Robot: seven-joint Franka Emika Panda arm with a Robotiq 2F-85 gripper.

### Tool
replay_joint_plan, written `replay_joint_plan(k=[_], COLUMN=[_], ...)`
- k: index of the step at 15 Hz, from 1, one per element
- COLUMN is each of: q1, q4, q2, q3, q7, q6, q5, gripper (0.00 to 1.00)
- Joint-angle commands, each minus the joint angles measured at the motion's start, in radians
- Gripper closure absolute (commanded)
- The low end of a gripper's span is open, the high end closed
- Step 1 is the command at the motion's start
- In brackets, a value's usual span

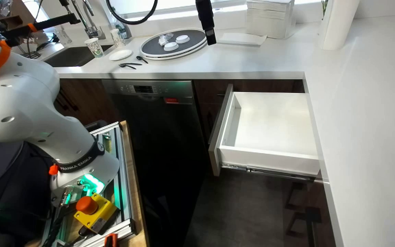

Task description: Pull open the drawer

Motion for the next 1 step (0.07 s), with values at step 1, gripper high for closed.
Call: replay_joint_plan(k=[1], q1=[-0.002], q4=[0.002], q2=[0.000], q3=[0.001], q7=[-0.001], q6=[-0.003], q5=[0.001], gripper=[0.00])
